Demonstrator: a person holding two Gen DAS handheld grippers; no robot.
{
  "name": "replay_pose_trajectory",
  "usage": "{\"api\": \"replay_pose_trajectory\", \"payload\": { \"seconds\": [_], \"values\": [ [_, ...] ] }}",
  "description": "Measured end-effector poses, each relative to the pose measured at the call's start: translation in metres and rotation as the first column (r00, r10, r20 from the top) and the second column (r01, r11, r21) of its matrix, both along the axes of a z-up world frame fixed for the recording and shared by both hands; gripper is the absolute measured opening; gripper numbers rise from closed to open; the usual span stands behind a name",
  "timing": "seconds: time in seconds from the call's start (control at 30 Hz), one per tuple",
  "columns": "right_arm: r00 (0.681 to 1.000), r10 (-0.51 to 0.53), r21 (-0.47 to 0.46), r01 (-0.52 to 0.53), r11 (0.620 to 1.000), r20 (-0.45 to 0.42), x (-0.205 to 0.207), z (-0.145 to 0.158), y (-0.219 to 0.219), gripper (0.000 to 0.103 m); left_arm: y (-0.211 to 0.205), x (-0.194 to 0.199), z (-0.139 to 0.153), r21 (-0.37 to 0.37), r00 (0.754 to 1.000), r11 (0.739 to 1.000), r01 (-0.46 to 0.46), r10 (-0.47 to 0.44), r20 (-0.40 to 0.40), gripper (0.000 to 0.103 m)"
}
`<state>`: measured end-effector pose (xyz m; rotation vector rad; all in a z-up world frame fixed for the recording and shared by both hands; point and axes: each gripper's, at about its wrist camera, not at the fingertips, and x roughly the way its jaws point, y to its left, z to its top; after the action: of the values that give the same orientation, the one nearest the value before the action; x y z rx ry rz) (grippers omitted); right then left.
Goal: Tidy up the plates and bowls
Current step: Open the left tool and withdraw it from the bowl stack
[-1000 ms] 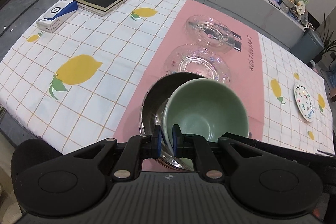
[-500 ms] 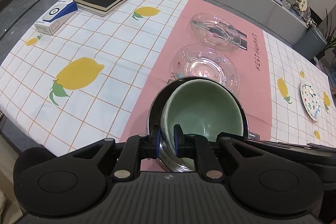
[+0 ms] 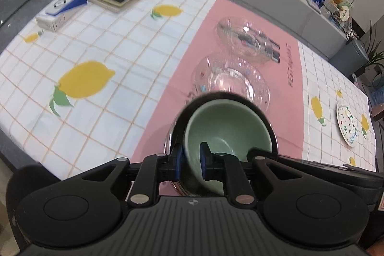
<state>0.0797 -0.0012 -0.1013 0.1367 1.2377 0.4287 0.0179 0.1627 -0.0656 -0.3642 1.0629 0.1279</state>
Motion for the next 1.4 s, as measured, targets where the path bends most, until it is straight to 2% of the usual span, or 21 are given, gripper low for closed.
{"api": "replay_pose_trajectory", "payload": {
  "seconds": [0.27, 0.4, 0.53, 0.6, 0.73, 0.9, 1.0, 1.17, 1.4],
  "values": [
    [1.0, 0.007, -0.009, -0.007, 1.0, 0.026, 0.001, 0.005, 0.001, 0.013, -0.002, 0.002, 0.008, 0.031, 1.0, 1.0, 0.006, -0.007, 0.025, 0.017],
    [0.997, 0.026, -0.025, -0.024, 0.999, 0.071, -0.005, 0.017, 0.0, 0.015, -0.001, 0.001, 0.012, 0.032, 0.999, 0.999, 0.005, -0.006, 0.041, 0.017],
    [0.989, 0.034, -0.029, -0.03, 0.999, 0.142, -0.012, 0.036, -0.006, 0.026, -0.004, 0.0, 0.021, 0.036, 0.997, 0.999, 0.017, -0.02, 0.071, 0.017],
    [0.984, 0.025, -0.027, -0.02, 0.999, 0.177, -0.015, 0.045, -0.011, 0.026, -0.007, 0.0, 0.026, 0.035, 0.995, 0.999, 0.034, -0.038, 0.09, 0.017],
    [0.98, -0.033, 0.02, 0.03, 0.999, 0.195, -0.015, 0.056, -0.03, 0.031, -0.015, 0.003, 0.033, 0.034, 0.988, 0.996, 0.077, -0.081, 0.128, 0.017],
    [0.971, -0.154, 0.065, 0.145, 0.987, 0.183, -0.007, 0.056, -0.058, 0.034, -0.024, 0.011, 0.04, 0.032, 0.98, 0.992, 0.119, -0.123, 0.158, 0.017],
    [0.958, -0.24, 0.092, 0.227, 0.969, 0.156, -0.001, 0.053, -0.077, 0.038, -0.027, 0.016, 0.043, 0.018, 0.975, 0.99, 0.137, -0.138, 0.174, 0.023],
    [0.939, -0.318, 0.109, 0.305, 0.946, 0.133, 0.007, 0.043, -0.1, 0.039, -0.03, 0.029, 0.037, 0.001, 0.973, 0.987, 0.164, -0.161, 0.166, 0.027],
    [0.919, -0.381, 0.161, 0.363, 0.918, 0.099, 0.02, 0.025, -0.119, 0.041, -0.02, 0.057, 0.029, -0.024, 0.975, 0.984, 0.177, -0.172, 0.142, 0.027]
  ]
}}
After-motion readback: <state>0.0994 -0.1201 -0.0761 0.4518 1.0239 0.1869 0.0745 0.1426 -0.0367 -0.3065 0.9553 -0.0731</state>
